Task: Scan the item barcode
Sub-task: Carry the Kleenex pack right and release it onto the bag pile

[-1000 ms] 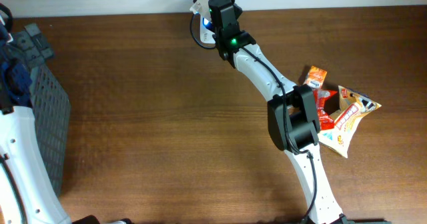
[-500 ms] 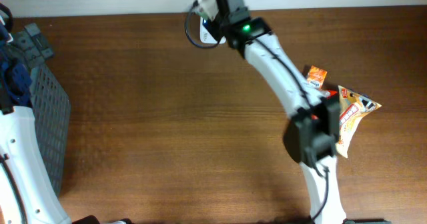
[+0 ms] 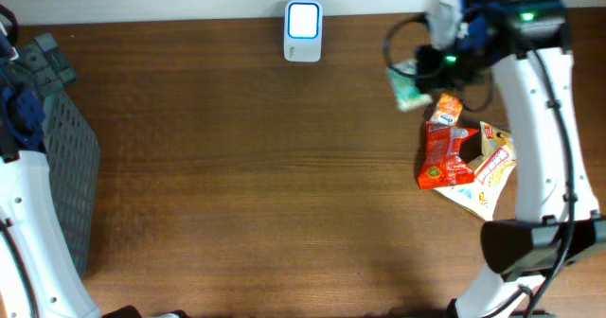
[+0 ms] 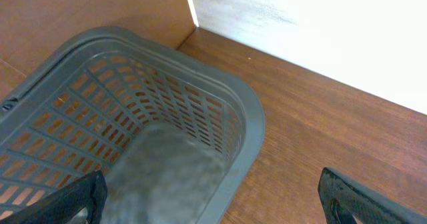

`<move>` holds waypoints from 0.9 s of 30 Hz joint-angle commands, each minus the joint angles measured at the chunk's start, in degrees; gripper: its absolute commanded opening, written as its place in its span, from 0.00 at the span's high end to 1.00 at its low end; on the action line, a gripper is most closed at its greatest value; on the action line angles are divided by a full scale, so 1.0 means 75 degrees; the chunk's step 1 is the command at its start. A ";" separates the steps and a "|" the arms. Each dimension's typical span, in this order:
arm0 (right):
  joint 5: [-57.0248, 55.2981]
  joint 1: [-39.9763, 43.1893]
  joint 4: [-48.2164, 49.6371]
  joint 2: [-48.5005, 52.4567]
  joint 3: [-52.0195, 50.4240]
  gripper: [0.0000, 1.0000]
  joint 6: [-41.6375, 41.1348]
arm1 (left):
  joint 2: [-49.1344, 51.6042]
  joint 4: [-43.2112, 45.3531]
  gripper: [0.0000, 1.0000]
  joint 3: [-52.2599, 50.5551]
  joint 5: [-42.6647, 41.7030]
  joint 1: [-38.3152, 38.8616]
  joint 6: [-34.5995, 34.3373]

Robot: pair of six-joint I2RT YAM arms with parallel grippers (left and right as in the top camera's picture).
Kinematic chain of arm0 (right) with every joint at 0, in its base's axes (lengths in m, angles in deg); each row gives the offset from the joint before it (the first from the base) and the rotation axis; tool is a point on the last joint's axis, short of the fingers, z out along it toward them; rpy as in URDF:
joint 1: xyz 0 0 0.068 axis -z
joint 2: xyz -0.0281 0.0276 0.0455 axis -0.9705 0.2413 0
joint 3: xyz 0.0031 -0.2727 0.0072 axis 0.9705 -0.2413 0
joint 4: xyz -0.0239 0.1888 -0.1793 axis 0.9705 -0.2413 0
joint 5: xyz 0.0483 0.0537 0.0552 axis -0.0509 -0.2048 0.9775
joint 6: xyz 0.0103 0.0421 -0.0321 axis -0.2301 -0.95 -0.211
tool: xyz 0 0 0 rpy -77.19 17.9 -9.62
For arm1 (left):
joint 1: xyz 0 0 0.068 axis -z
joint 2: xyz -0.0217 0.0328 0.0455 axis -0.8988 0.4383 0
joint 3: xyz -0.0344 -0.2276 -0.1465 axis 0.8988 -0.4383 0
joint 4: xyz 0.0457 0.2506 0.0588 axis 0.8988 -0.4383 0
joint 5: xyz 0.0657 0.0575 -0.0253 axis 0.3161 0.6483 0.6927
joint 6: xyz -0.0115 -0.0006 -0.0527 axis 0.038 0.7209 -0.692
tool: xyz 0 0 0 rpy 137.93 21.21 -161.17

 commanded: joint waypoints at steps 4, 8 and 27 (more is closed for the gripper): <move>-0.1486 0.1574 0.1000 0.0152 -0.2442 0.96 -0.1341 | -0.0003 0.0006 0.01 0.0012 0.0029 -0.0020 0.0070; -0.1498 0.2090 0.1702 0.0152 -0.3480 0.95 -0.1329 | -0.0003 0.0009 0.01 0.0012 0.0029 -0.0020 0.0067; 0.1265 0.1649 0.0988 -0.1513 -0.2034 0.01 0.0638 | -0.0003 0.0009 0.01 0.0012 0.0029 -0.0020 0.0067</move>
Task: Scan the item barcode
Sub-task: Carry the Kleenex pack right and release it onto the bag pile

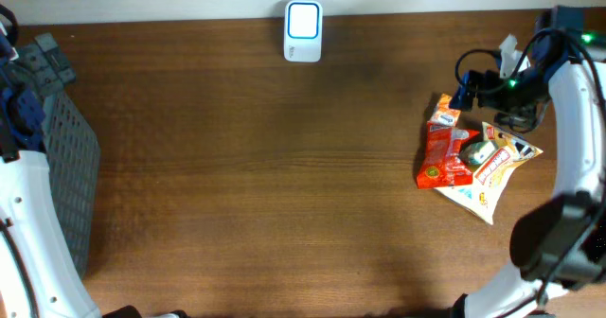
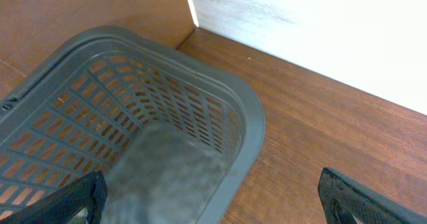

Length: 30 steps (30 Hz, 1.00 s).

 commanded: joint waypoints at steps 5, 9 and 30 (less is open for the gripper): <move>0.0344 -0.1664 -0.0251 -0.2524 0.0323 0.01 0.0670 | -0.0003 0.0009 0.01 0.0012 0.0029 -0.0017 0.0070; 0.0289 -0.2396 -0.0181 -0.3220 0.0323 0.01 0.0656 | -0.0003 0.0009 0.01 0.0012 0.0029 -0.0020 0.0070; -0.0236 -0.2585 0.0411 -0.3264 0.0154 0.01 0.0662 | -0.0003 0.0009 0.01 0.0012 0.0029 -0.0017 0.0067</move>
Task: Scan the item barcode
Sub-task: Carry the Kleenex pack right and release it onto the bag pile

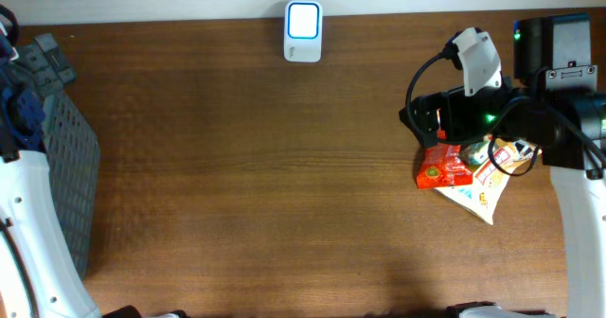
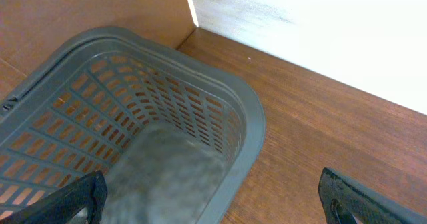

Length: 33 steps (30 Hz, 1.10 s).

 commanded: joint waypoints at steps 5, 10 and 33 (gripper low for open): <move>-0.0664 0.0090 0.3742 -0.1434 -0.1929 0.01 0.0085 | -0.0003 0.0009 0.01 0.0012 0.0026 -0.0017 0.0067; -0.0624 0.0679 0.6811 -0.3354 -0.4919 0.01 0.0079 | -0.0003 0.0009 0.01 0.0012 0.0026 -0.0017 0.0070; -0.0755 0.1309 1.1704 -1.0987 -1.4475 0.01 0.0085 | -0.0003 0.0009 0.01 0.0012 0.0026 -0.0017 0.0067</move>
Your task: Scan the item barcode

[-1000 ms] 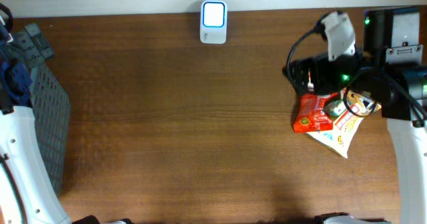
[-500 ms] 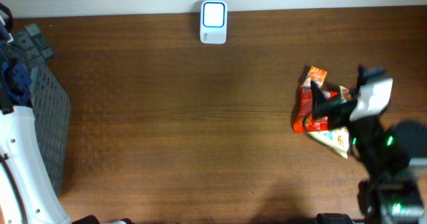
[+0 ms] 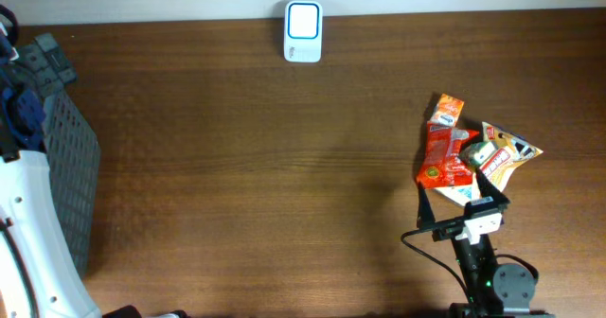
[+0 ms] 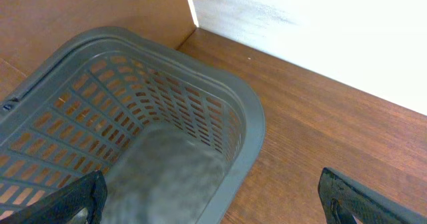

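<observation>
The white barcode scanner (image 3: 303, 31) stands at the table's back edge with its lit window facing up. Right of the middle lies a pile of snack packets (image 3: 445, 157): a red one, an orange one, a yellow-white one and a small green one (image 3: 478, 153) on top. My right gripper (image 3: 461, 197) is open at the pile's near edge, its fingers spread around the white front corner. My left gripper (image 4: 210, 207) is open at the far left, over the grey basket (image 4: 250, 117), nothing between its fingers (image 4: 73, 201).
The grey mesh basket (image 3: 66, 167) takes up the table's left edge beside my left arm (image 3: 28, 223). A white wall runs behind the table. The right arm's base (image 3: 497, 285) sits at the front right.
My right arm was stretched over the back of the packet pile; now it is drawn back to the front, with its open gripper at the pile's near edge. The left arm has not moved.
My right gripper was at the back right with a green packet at its tip. Then it was at the far right edge and the green packet lay on the pile. Later it hung over the pile, and now it is at the pile's front. The left gripper stayed over the basket.
</observation>
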`<move>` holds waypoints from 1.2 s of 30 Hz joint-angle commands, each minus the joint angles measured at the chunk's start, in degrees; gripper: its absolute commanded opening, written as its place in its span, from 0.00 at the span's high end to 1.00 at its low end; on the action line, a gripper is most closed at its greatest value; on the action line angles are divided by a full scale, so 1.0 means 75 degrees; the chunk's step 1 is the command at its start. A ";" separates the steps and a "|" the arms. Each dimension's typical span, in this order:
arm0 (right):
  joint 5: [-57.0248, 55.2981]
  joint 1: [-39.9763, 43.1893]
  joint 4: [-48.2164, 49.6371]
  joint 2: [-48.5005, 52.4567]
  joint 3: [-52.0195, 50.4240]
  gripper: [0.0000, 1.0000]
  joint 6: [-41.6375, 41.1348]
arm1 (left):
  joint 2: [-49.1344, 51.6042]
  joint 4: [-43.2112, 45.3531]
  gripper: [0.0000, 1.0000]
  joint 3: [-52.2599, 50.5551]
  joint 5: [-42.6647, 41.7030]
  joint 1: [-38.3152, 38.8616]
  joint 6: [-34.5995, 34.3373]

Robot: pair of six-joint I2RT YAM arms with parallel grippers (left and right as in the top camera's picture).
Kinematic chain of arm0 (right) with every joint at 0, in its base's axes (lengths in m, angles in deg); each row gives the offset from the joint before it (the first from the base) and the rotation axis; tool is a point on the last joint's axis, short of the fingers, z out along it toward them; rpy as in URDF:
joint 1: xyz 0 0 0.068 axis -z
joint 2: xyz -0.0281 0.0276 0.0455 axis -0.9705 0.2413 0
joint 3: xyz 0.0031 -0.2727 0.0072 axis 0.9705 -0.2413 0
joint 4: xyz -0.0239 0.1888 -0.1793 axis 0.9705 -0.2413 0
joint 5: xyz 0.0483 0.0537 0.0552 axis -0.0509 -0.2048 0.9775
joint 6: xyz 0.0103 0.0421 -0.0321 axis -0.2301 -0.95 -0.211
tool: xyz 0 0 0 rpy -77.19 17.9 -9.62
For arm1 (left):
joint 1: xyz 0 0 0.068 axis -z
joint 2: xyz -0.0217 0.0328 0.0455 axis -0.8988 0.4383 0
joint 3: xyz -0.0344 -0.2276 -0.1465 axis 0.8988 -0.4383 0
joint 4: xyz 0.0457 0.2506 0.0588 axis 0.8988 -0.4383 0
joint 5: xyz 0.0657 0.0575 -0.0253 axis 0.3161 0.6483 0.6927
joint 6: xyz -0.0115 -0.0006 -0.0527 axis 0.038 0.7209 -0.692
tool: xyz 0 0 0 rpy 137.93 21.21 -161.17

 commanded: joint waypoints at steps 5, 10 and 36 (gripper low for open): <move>-0.0122 -0.0020 -0.0825 -0.0128 -0.0038 0.02 0.0050 | -0.0003 0.0009 0.01 0.0012 0.0029 -0.0017 0.0067; -0.0093 -0.0020 -0.1291 -0.0128 -0.0038 0.01 0.0047 | -0.0003 0.0009 0.01 0.0012 0.0029 -0.0017 0.0070; -0.0096 -0.0017 -0.1285 -0.0111 -0.0038 0.02 0.0047 | -0.0003 -0.0003 0.01 0.0012 0.0020 -0.0017 0.0067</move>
